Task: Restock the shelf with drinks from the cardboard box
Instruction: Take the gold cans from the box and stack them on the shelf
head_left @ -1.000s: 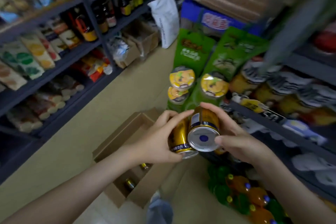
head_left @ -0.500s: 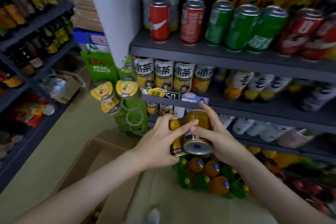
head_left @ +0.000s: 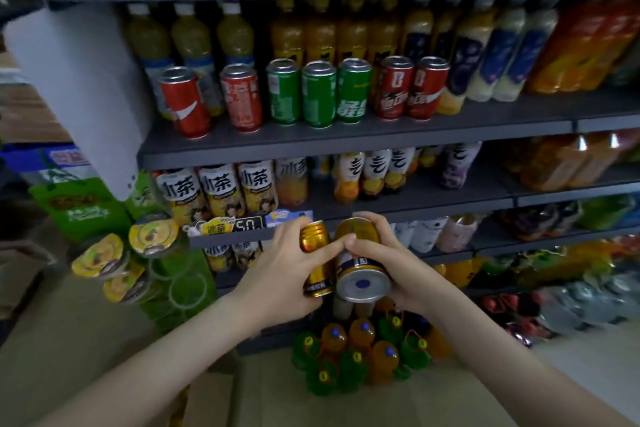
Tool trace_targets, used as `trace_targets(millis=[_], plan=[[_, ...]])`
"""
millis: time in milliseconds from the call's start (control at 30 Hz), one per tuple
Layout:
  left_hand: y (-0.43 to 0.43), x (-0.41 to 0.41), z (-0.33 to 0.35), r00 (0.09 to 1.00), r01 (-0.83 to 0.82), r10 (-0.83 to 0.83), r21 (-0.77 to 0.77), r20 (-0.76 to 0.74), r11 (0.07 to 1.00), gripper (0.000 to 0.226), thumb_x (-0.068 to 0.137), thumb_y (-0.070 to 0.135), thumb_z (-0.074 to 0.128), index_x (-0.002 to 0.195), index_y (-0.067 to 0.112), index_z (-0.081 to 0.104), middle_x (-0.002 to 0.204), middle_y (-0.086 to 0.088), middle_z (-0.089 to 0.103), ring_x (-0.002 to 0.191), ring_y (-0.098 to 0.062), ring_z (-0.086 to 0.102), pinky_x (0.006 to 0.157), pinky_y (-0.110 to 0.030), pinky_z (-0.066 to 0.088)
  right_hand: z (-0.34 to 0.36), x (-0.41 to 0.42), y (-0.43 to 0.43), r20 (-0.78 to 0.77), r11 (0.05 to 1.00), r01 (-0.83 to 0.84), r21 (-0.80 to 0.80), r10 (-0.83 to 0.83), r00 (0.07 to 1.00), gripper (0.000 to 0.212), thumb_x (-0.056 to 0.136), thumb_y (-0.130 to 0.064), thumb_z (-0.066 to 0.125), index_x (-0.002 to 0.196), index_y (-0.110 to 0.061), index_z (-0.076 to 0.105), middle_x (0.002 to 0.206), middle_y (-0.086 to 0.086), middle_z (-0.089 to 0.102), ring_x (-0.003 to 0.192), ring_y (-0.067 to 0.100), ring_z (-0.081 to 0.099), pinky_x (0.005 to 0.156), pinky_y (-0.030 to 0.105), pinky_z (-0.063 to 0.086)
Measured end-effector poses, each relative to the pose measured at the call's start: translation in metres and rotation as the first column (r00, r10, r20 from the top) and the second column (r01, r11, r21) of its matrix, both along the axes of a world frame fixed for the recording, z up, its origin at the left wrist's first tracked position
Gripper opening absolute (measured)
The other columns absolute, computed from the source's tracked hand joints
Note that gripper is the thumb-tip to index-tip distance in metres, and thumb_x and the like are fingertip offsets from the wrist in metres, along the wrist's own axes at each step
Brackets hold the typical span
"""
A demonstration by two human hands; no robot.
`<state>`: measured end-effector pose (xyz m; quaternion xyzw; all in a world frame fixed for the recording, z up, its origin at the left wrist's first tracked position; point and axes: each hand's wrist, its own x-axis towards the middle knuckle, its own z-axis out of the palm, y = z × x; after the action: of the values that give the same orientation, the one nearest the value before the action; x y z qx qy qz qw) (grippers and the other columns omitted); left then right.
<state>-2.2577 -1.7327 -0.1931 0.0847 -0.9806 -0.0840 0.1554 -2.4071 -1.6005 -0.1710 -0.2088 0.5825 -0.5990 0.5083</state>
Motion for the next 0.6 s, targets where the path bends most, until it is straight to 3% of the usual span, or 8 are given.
trace_targets(millis=[167,300,433,600], plan=[[0.021,-0.035,0.026,0.994,0.099,-0.101,-0.065,-0.027,0.993,0.101,0.07,0.038,0.076,0.145,0.055,0.01,0.134,-0.004,0.02,0.125,-0.028,0.023,0.077,-0.037,0.053,0.027,-0.034,0.037,-0.111,1.0,-0.002,-0.01,0.001,0.994,0.058,0.078,-0.023,0.073,0.127,-0.032,0.043,0.116,0.012,0.059,0.092,0.023,0.067,0.071,0.032,0.055],[0.053,-0.085,0.061,0.988,0.134,-0.139,-0.078,-0.068,0.988,0.091,0.073,0.042,0.073,0.144,0.054,0.017,0.136,0.001,0.014,0.128,-0.024,0.017,0.087,-0.039,0.048,0.059,-0.079,0.08,-0.263,0.994,0.056,-0.093,-0.078,0.961,0.048,0.083,-0.009,0.069,0.118,-0.026,0.043,0.101,0.007,0.059,0.082,0.017,0.067,0.069,0.034,0.057],[0.089,-0.151,0.094,0.982,0.124,-0.142,-0.139,-0.127,0.982,0.085,0.074,0.043,0.074,0.143,0.05,0.026,0.137,0.001,0.012,0.128,-0.027,0.019,0.092,-0.045,0.047,0.095,-0.14,0.129,-0.396,0.973,0.131,-0.191,-0.199,0.896,0.045,0.083,-0.01,0.069,0.114,-0.025,0.041,0.097,0.007,0.06,0.071,0.01,0.067,0.06,0.024,0.053],[0.128,-0.233,0.14,0.958,0.083,-0.134,-0.203,-0.253,0.976,0.088,0.069,0.037,0.079,0.145,0.035,0.035,0.136,0.003,0.014,0.128,-0.025,0.019,0.093,-0.043,0.046,0.138,-0.223,0.18,-0.528,0.937,0.182,-0.298,-0.321,0.786,0.045,0.082,-0.018,0.072,0.105,-0.038,0.039,0.104,0.004,0.057,0.079,0.013,0.065,0.061,0.023,0.053]])
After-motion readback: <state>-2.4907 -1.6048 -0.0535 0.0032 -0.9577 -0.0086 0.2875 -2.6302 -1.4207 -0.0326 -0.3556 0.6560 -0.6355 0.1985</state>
